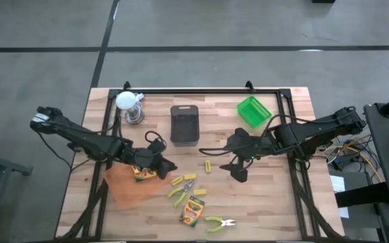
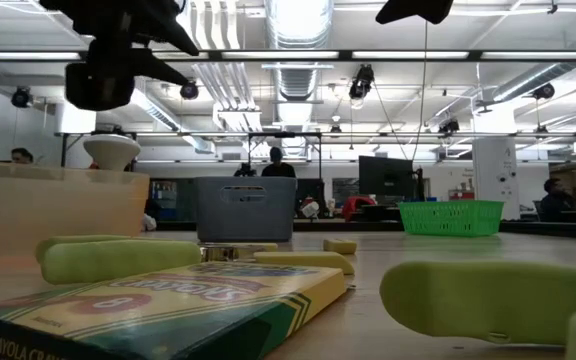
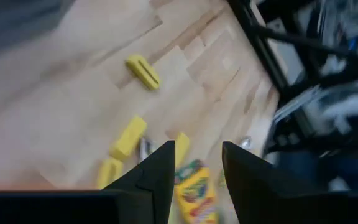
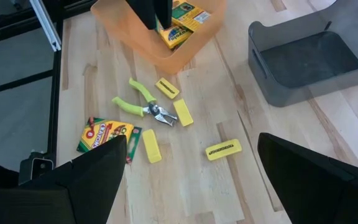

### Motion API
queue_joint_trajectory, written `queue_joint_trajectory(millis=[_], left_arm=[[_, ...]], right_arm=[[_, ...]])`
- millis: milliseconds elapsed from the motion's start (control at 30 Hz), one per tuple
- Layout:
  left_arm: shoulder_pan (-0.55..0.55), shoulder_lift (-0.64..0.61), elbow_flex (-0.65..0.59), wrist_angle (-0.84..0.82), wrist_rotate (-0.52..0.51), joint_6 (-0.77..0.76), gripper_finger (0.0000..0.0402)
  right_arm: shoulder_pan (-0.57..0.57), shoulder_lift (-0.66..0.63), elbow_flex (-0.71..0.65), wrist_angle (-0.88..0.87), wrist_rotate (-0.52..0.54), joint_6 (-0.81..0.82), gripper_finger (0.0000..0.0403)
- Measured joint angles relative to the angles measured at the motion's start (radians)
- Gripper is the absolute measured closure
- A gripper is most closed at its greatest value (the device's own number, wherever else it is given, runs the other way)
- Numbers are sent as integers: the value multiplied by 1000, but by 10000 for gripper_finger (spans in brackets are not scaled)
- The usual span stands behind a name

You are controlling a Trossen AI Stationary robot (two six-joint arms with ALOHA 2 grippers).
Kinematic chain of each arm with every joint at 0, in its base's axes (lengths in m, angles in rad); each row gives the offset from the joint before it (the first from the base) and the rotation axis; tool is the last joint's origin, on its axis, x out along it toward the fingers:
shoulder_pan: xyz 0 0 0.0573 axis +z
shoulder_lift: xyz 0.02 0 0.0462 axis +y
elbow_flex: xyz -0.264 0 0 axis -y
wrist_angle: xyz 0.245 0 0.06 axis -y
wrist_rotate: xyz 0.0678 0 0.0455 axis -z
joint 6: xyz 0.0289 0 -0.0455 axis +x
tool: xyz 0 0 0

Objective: Pick & Place School Supplies
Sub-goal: Put the pack of crayons into the orange bin

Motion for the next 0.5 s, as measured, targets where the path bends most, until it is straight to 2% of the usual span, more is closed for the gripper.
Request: queue_joint_trajectory(millis=[133,267,333,500], left_arm=[[-2,1,0,46,26,-177,264],[-25,21,0,150,32,-186,264],[-38,45,0,202,32,-74,264],[-81,121,0,305,31,550,265]], right_arm=[[0,0,0,0,0,0,48],[0,0,0,0,0,0,48],[0,0,0,0,0,0,48],[0,0,0,0,0,0,48]])
